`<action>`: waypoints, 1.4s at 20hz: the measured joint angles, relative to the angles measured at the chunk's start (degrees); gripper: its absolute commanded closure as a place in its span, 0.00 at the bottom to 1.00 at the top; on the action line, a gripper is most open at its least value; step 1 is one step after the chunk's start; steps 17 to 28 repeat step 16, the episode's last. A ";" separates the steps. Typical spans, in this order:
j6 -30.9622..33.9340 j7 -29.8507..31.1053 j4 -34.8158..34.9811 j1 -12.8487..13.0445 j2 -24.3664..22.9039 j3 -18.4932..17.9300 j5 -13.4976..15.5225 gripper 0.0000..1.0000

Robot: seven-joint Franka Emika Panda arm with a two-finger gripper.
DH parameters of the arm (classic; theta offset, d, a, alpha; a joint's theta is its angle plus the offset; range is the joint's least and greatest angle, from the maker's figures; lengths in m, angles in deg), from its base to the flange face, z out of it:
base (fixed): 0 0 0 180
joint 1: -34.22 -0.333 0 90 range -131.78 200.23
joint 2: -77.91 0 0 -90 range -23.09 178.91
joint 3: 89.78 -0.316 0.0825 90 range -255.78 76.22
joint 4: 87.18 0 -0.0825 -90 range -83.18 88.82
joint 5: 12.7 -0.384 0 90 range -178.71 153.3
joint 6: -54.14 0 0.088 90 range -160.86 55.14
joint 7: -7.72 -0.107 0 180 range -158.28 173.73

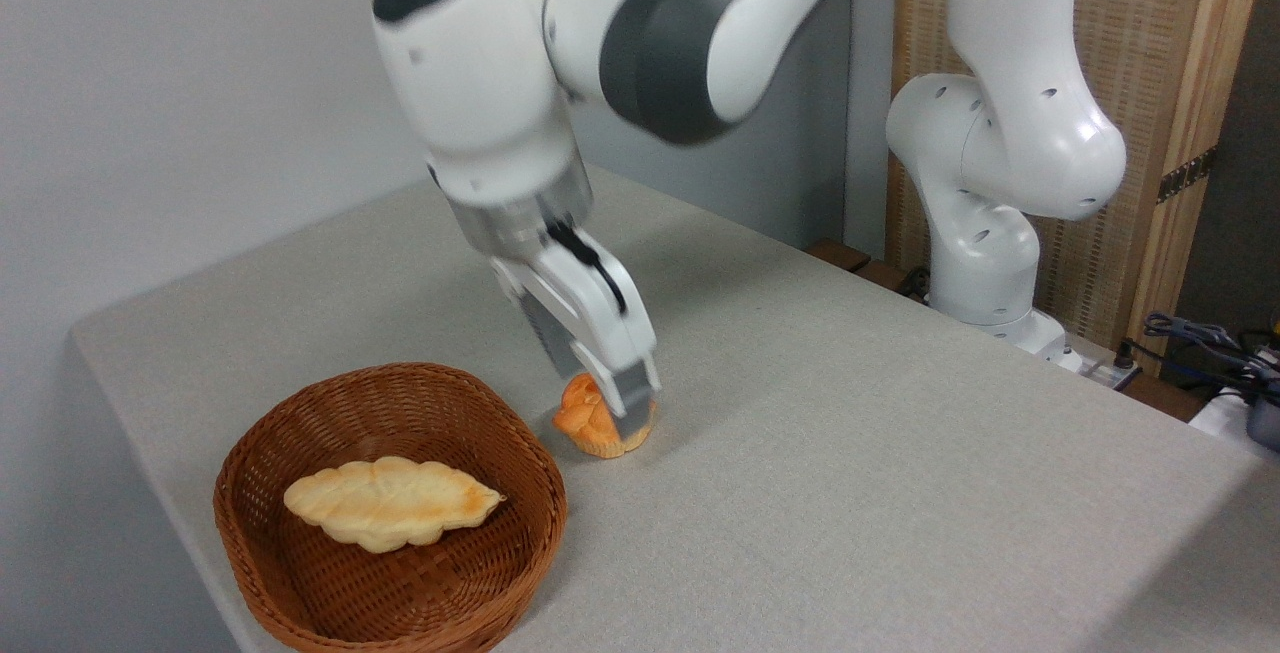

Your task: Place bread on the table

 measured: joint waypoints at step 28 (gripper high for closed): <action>2.15 12.79 -16.91 0.35 -0.06 4.15 -2.86 0.00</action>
